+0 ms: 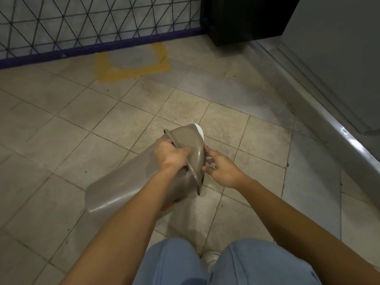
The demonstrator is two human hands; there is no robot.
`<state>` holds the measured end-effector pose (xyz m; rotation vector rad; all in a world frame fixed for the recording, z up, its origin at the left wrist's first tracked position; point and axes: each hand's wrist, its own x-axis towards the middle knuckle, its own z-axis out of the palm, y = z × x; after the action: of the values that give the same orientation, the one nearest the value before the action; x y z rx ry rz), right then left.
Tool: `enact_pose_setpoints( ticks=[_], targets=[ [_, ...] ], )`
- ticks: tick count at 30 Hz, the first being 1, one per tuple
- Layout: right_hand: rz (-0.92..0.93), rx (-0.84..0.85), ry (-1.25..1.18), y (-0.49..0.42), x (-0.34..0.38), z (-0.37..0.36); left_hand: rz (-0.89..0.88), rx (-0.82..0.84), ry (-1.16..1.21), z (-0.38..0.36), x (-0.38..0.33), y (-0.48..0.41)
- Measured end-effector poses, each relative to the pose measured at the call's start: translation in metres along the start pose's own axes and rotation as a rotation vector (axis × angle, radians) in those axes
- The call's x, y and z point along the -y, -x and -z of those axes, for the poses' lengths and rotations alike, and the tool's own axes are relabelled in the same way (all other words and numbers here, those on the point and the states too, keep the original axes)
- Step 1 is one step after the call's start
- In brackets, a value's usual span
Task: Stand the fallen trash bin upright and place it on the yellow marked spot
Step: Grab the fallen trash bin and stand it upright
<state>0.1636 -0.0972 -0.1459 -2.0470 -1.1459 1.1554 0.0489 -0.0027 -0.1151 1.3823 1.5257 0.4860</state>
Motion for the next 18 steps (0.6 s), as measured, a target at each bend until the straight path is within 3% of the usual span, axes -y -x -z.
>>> enact_pose_setpoints(
  ticks=[6,13,18],
  targets=[
    [-0.042,-0.153,0.073,-0.005,-0.011,0.006,0.032,0.070,0.081,0.019,0.002,0.001],
    [-0.341,-0.017,0.015,-0.011,-0.014,-0.002,-0.001,0.026,0.158,0.053,0.004,0.002],
    [-0.353,0.046,0.031,-0.009,-0.005,-0.002,-0.031,0.026,0.205,0.074,-0.005,0.007]
  ],
)
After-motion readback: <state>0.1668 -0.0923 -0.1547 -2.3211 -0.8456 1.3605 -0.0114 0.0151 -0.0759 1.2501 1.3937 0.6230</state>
